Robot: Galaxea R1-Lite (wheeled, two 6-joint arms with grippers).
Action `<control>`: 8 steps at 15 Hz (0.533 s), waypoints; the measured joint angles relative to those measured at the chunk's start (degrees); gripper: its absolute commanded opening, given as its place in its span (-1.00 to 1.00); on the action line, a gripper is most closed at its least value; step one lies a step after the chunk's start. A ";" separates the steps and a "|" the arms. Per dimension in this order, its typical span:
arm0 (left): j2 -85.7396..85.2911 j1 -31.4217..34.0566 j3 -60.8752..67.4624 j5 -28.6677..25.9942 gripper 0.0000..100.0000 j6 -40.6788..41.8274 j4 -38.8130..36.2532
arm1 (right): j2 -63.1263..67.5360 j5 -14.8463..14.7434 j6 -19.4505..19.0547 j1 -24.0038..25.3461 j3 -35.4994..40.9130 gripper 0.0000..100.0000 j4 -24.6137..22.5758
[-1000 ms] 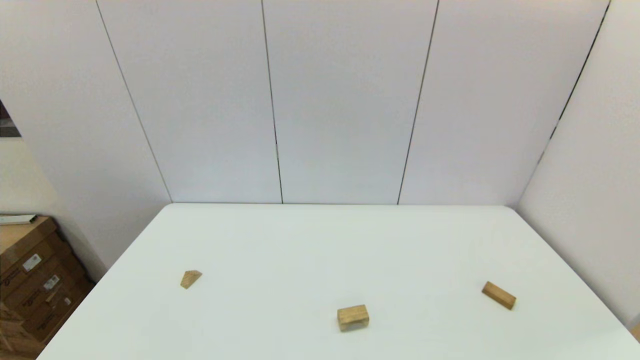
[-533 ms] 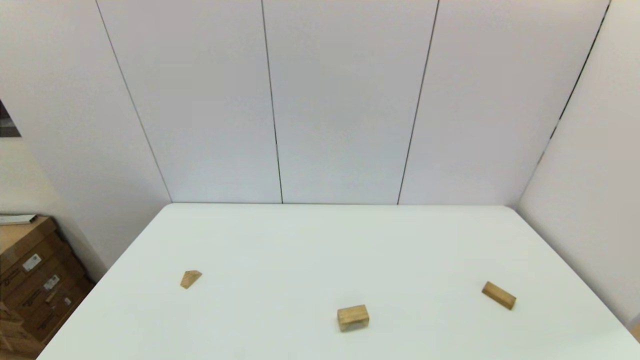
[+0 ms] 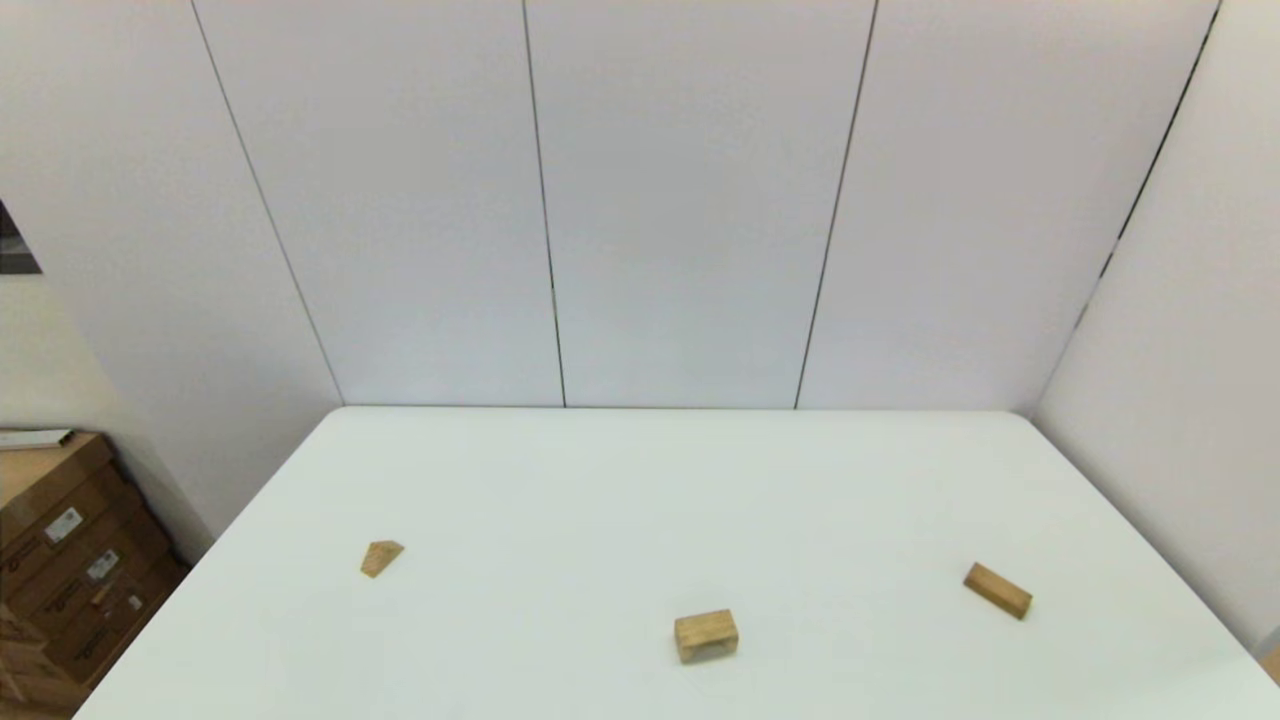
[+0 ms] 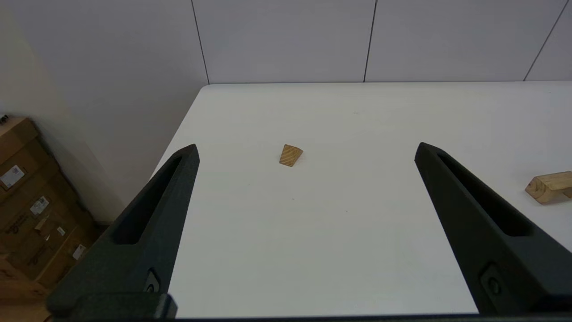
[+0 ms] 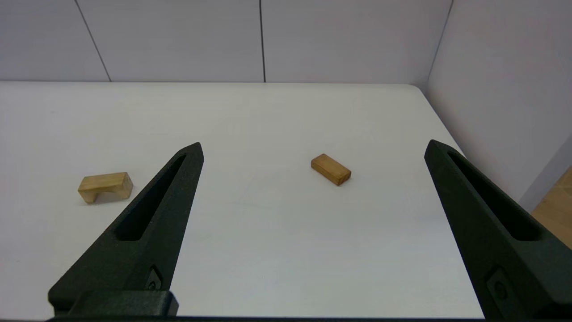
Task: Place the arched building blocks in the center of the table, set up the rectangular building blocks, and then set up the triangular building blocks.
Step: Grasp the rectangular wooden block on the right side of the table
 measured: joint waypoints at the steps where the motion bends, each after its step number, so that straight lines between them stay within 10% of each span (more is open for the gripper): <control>1: 0.00 0.00 0.02 0.00 1.00 0.01 0.00 | 0.00 0.00 0.00 0.00 0.00 1.00 0.00; 8: 0.00 0.00 0.02 -0.02 1.00 0.04 0.00 | 0.00 0.11 -0.73 0.00 0.00 1.00 0.06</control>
